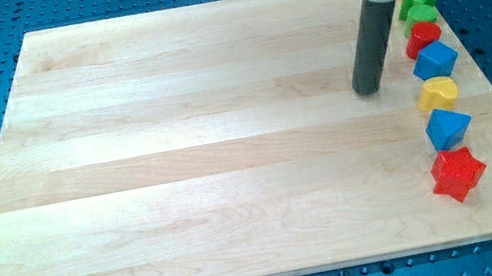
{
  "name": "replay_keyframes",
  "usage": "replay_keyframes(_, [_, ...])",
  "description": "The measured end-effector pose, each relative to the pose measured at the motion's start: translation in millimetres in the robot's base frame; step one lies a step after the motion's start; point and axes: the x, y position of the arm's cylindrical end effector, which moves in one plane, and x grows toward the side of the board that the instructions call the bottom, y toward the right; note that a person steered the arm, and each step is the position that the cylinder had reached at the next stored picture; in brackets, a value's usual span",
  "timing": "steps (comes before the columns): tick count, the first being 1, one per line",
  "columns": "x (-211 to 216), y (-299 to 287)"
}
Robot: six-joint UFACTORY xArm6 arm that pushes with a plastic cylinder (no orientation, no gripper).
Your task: Adjust the blocks vertically
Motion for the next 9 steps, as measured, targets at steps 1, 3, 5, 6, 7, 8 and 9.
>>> replay_keyframes(1, [45.8, 0.5])
replay_keyframes(3, [104.6, 10.3])
replay_keyframes(5, [103.2, 33.7])
replay_keyframes(6, [100.1, 33.7])
replay_keyframes(7, [98.2, 28.5])
replay_keyframes(8, [94.1, 25.7])
replay_keyframes(9, [92.4, 25.7])
